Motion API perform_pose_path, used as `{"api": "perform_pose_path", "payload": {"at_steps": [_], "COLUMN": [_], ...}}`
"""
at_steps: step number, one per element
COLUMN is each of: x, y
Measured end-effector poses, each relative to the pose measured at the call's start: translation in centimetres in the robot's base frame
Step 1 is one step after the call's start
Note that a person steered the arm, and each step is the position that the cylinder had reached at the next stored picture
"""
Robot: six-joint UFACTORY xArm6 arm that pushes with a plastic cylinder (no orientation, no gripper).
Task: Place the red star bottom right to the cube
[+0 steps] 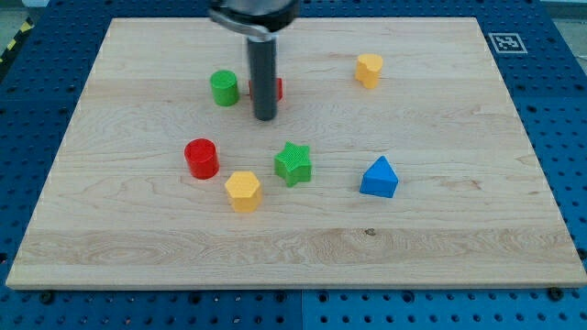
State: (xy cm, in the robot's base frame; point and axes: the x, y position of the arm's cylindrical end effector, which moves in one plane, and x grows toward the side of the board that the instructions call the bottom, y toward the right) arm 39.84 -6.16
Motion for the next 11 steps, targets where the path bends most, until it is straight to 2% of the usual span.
{"api": "perform_pose_path", "payload": {"at_steps": [1,3,4,6,8,11], "x": [-0.4,-2.8,-3.7,-8.3,-11.0,-10.9], "y": [-1.9,5.8,6.9,6.9,6.9,2.9]}}
